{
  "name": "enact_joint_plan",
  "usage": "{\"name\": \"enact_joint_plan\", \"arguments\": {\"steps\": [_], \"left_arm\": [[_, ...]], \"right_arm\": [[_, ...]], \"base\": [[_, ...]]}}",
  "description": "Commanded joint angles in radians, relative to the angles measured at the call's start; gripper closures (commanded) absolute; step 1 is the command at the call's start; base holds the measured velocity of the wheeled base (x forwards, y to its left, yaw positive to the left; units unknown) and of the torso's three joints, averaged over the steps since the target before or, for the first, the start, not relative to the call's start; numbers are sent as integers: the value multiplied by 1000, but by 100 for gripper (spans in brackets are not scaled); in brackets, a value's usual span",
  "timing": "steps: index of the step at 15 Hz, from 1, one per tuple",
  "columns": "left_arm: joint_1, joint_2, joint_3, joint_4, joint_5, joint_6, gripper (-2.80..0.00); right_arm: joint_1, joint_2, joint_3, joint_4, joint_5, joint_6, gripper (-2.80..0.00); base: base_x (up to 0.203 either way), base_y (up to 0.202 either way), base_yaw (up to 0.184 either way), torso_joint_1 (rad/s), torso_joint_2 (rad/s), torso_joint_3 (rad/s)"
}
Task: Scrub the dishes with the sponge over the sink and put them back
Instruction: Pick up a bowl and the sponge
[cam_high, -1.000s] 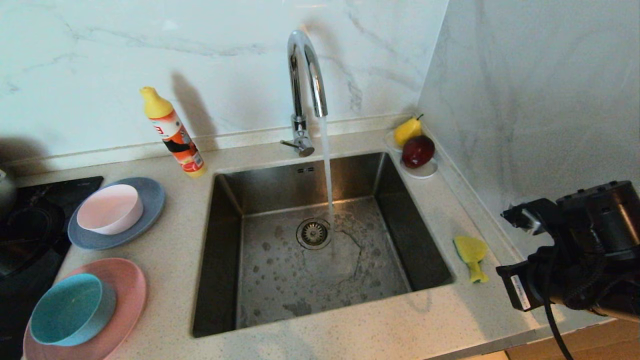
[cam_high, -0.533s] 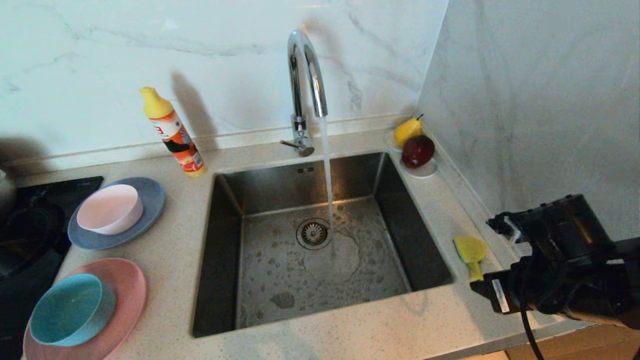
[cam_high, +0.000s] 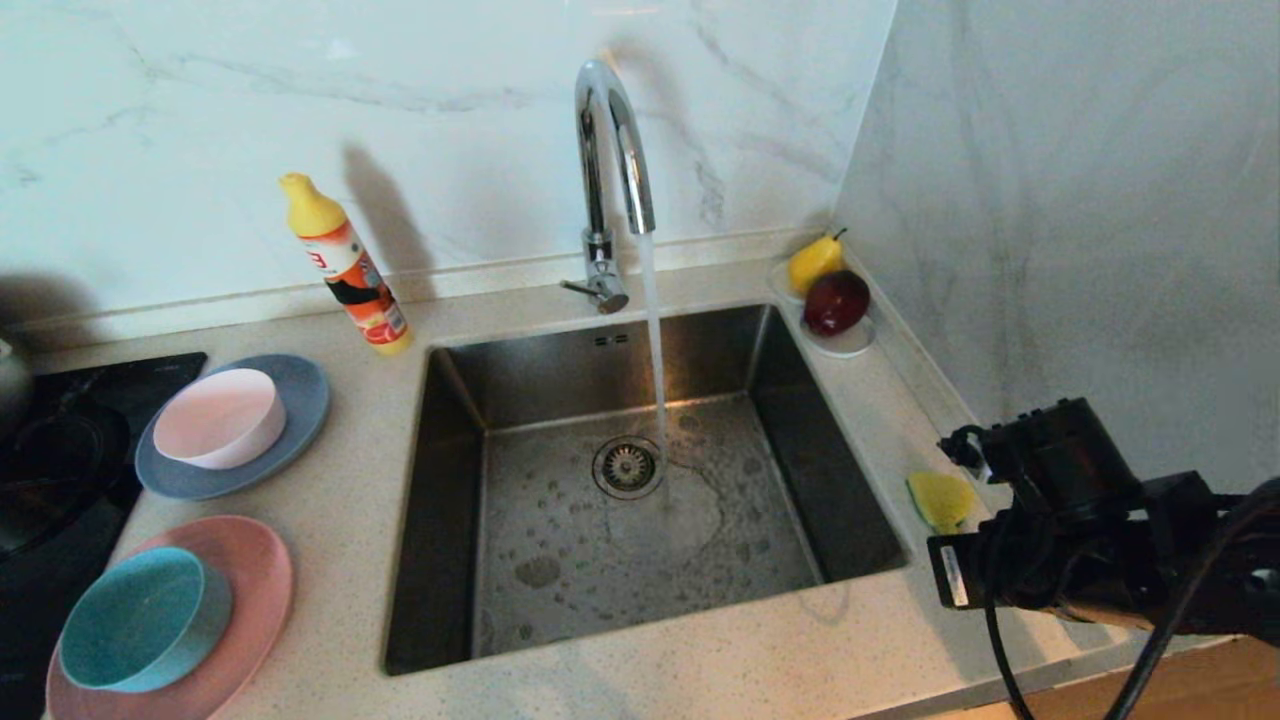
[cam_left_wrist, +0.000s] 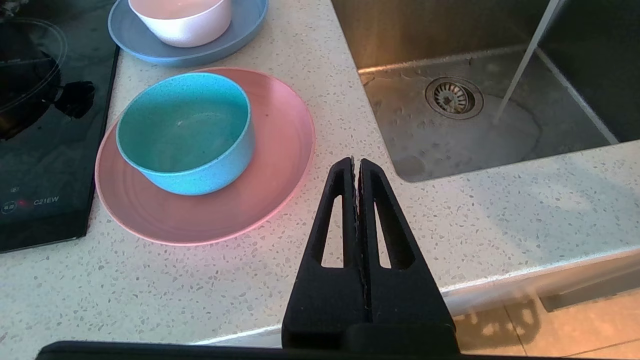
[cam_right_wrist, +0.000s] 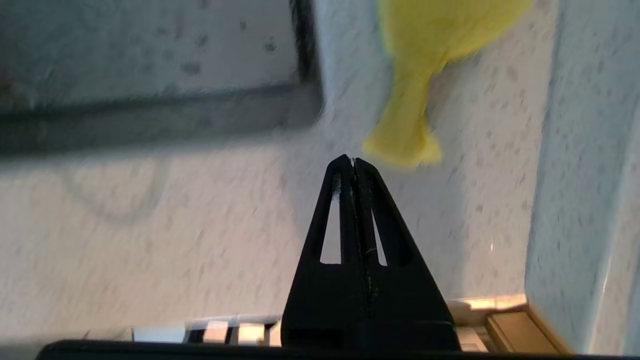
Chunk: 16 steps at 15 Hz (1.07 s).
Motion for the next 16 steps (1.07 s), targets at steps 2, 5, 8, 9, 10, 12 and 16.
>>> {"name": "enact_joint_plan", "arguments": {"steps": [2,5,8,9,10,12,16], "left_arm": [[0,2,18,-1,-1,0,0],[0,2,18,-1,-1,0,0],[0,2,18,-1,-1,0,0],[0,2,18,-1,-1,0,0],[0,2,18,-1,-1,0,0],[0,2,18,-1,-1,0,0],[0,2,18,-1,-1,0,0]], "right_arm": [[-10,3,-6,-6,-1,1,0],[0,-8,-28,4,-11,-2,-280],[-10,19,-53,9,-18,3,-280],[-16,34,-60,12,-26,4,-280],[-37,61,-71,13,-33,8,-280],[-57,95,-100,16,-38,58,-280],[-64,108,-133,46,-35,82,-280]], "base": [[0,0,0,0,0,0],[0,0,0,0,0,0],[0,0,0,0,0,0],[0,0,0,0,0,0],[0,0,0,0,0,0],[0,0,0,0,0,0],[0,0,0,0,0,0]]}}
